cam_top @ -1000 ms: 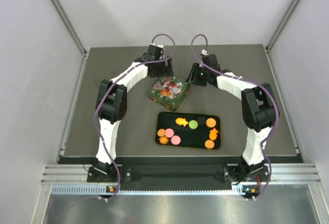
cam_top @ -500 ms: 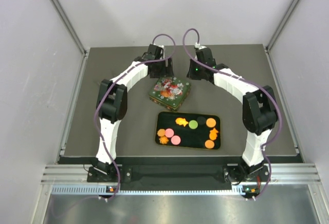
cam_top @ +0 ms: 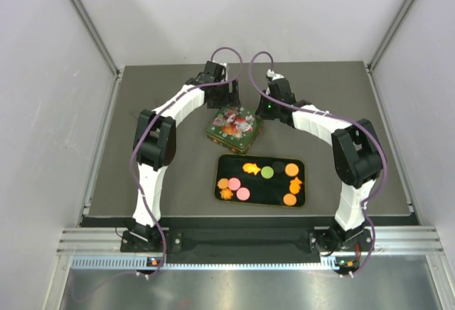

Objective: Pack the cookies

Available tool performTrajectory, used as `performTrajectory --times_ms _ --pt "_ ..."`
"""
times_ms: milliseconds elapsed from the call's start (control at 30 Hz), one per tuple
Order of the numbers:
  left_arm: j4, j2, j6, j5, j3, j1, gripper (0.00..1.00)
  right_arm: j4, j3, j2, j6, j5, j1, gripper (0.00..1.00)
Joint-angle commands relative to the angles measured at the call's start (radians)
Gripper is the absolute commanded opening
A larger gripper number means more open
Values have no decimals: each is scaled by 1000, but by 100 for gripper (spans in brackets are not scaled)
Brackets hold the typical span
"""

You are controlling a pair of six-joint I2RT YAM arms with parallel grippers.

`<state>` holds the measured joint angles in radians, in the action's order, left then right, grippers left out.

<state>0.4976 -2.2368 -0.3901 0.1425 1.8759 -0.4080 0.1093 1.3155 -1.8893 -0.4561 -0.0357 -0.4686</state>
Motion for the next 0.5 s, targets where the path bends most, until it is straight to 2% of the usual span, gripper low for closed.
performTrajectory --times_ms 0,100,167,267,467 --pt "130 -67 40 -27 -15 3 84 101 0 -4 16 31 2 8" --pt "133 -66 37 -24 -15 12 84 121 81 32 36 31 13 12" --pt "131 -63 37 -24 -15 14 84 159 135 48 62 71 13 20" --pt "130 -53 40 -26 -12 17 85 188 209 76 91 94 13 27" --pt "134 -44 43 -27 -8 21 85 190 222 133 125 140 7 29"
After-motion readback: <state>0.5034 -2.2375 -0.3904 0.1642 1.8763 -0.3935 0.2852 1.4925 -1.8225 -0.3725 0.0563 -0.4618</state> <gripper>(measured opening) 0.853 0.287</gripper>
